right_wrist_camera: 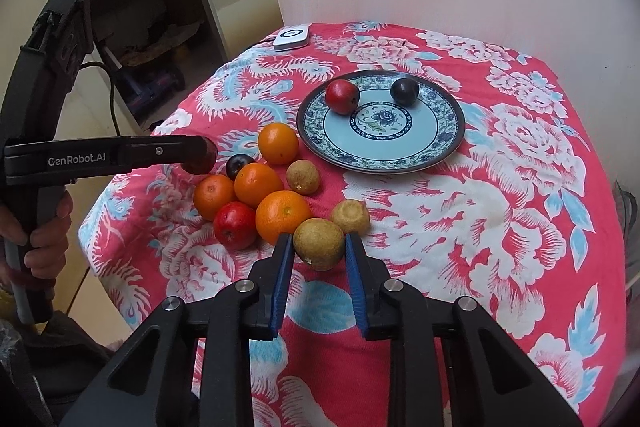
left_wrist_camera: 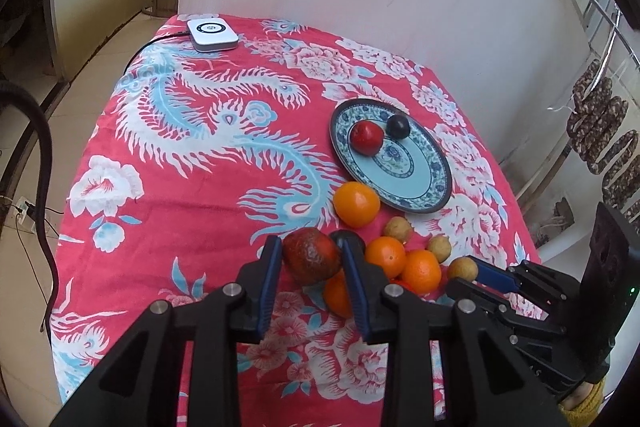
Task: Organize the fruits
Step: 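Grasp the dark red pomegranate with the left tool while the right tool grasps a brown kiwi, then carry the pomegranate with the left tool while the right tool carries the kiwi to the plate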
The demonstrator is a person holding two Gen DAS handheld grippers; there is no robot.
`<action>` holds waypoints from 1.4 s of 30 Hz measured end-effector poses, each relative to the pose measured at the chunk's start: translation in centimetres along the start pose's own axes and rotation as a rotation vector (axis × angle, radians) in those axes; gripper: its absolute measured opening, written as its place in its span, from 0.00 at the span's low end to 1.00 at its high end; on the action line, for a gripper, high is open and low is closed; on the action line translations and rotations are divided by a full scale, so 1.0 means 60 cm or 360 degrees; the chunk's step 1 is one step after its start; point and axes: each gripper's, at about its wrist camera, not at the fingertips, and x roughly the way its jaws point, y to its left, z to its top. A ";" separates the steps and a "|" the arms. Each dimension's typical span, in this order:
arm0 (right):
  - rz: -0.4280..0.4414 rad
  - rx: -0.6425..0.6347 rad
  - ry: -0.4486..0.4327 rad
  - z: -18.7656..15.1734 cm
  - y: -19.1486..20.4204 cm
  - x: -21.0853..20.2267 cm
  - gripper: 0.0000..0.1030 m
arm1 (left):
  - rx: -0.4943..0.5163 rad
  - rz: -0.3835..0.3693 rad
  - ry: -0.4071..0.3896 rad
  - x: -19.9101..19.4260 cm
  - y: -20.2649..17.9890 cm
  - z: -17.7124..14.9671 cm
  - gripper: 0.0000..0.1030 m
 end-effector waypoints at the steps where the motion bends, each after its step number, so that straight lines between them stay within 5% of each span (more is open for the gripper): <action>1: -0.0002 0.0011 -0.0014 0.001 -0.002 -0.002 0.27 | 0.0004 0.0000 -0.0004 -0.001 -0.001 0.002 0.32; 30: -0.0103 0.0089 -0.0189 0.073 -0.058 -0.024 0.27 | 0.0118 -0.0022 -0.0116 0.016 -0.067 0.088 0.32; 42: -0.0154 0.0142 -0.0175 0.114 -0.062 0.037 0.27 | 0.0093 -0.0039 -0.0112 0.075 -0.075 0.142 0.32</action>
